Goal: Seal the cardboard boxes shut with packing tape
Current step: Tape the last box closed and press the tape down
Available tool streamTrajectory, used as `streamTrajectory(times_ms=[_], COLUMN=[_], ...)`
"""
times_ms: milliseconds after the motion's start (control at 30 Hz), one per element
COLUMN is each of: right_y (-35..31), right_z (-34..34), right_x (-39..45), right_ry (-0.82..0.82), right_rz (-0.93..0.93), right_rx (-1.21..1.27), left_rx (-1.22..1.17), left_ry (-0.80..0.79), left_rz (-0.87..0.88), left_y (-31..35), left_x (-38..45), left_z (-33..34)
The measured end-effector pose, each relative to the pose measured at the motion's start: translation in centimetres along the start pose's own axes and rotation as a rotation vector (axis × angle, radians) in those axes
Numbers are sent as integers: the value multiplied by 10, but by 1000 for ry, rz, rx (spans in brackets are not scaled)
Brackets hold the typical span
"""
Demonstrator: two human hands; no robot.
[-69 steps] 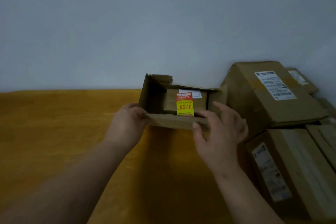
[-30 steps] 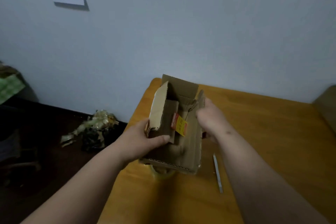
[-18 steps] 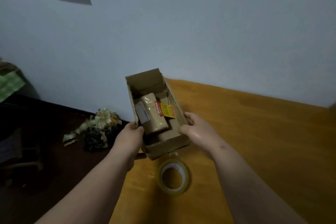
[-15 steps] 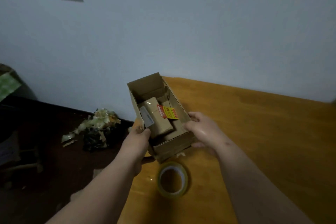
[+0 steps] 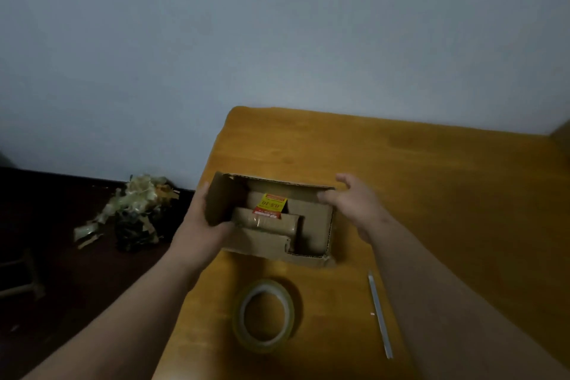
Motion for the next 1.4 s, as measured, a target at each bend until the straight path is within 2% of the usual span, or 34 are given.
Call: streamTrajectory(times_ms=[67,133,300,367,600,800,1000,1100,1267,1400], right_y=[12,25,32,33,41,44,44,42,43,43], right_z=[-1,5,11,16,38,53,38,24,16,25], right_x=[-3,-8,-24,-33,-51,-50,-48,-47,-42,-39], right_ry=[28,-23,0,-2,-3,-61,-45,7,59,-2], right_rz=[45,103,122,125,61,72,24,4,-40,-156], right_rx=[91,167,120,108,-66,-360,-182,-54,110,-47], left_rx=[27,120,333,349,167,351,107,78,226,515], left_ry=[3,17,0,-19,-353,-465,-433,-376,-16,38], left_rz=[0,16,52,57,64,97,46,77,81,224], left_y=[-2,-1,1,-2,-11,-8,-10,-14,-19,-9], left_x=[6,12,18,16,1,-7,1,10,28,31], left_z=[-2,-5,-8,-9,18,39,18,10,-3,5])
Point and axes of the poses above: each hand's wrist, its own x-axis towards the middle knuckle, its own z-axis out of the palm, y = z × x, the point moved 8 cm from there along x, towards the middle knuckle, and after that the axes turned 9 degrees about x, right-handed, at the moved point
